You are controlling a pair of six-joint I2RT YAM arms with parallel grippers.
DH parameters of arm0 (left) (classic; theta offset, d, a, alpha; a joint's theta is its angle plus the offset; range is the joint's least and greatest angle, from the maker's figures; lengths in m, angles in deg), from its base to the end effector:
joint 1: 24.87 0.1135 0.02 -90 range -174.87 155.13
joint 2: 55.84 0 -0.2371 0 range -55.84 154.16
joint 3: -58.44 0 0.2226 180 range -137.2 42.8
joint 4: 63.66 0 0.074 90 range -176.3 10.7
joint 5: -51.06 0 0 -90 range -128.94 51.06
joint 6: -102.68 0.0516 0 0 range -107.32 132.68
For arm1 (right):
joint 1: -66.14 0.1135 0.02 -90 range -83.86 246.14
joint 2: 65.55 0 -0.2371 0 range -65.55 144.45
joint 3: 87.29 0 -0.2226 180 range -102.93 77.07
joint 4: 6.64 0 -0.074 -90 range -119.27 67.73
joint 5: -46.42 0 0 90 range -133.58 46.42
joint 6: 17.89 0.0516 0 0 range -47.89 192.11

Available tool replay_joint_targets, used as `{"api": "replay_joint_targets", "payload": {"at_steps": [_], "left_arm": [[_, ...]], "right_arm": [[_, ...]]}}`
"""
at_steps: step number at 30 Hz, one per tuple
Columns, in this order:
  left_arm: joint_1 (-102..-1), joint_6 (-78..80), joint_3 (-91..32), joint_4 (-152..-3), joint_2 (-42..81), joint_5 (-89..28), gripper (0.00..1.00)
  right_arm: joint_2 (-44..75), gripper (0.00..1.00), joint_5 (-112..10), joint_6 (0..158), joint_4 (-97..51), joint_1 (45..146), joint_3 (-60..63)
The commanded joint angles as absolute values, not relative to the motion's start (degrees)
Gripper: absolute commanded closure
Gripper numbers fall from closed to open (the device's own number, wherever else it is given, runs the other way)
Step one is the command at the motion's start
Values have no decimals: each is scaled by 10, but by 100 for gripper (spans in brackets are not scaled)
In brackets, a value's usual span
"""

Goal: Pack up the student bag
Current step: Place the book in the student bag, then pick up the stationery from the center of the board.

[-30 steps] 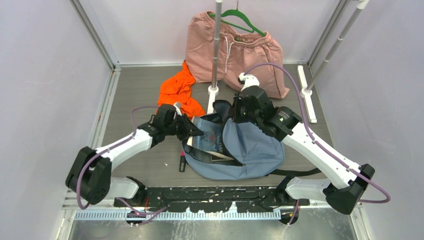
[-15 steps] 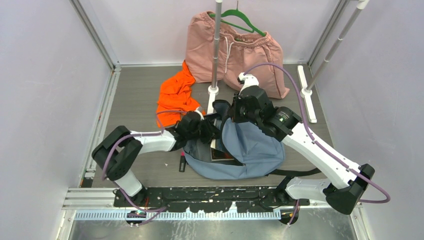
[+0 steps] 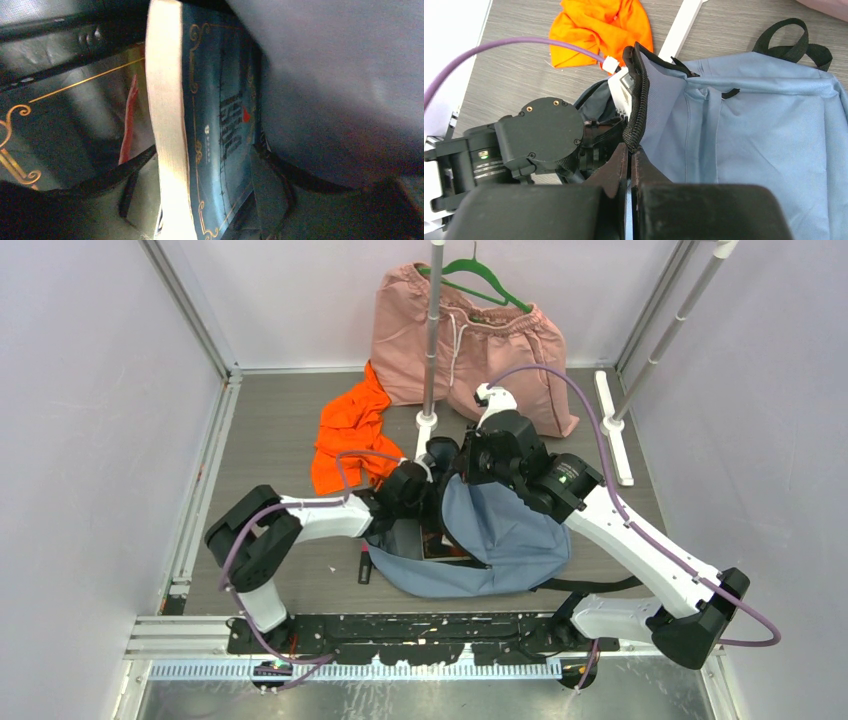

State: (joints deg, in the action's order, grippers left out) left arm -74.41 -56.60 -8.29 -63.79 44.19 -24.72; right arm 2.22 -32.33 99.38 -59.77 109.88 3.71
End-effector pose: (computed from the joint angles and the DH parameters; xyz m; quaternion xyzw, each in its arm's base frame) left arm 0.2180 -0.2752 0.1564 -0.0920 0.8710 -0.4602 0.1455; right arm 0.1829 0.1611 0.3477 -0.0775 0.8678 0.2109 0.4431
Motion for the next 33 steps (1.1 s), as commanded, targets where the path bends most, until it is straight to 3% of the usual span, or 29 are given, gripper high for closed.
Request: {"api": "replay_joint_targets", "payload": {"at_steps": [1,7,14,18,25,33], "left_arm": [[-747,-452,-138,-764,368,-248,37],[-747,-376,-149,-923,254,-304,36],[-741,-362,-97,-1160,47,-519,33],[-741,-393,-79,-1292,-7,-566,33],[-839,-512,-16,-1287,16,-610,34],[-879,-487,-9,-1262,98,-663,39]], "right_arm": [[15,99,-323,988,-551,1096,27],[20,99,-326,988,-552,1096,20],[26,99,-335,995,-549,1096,25],[39,99,-346,1001,-544,1096,23],[51,99,-348,1007,-545,1096,22],[45,99,-342,1007,-546,1096,32]]}}
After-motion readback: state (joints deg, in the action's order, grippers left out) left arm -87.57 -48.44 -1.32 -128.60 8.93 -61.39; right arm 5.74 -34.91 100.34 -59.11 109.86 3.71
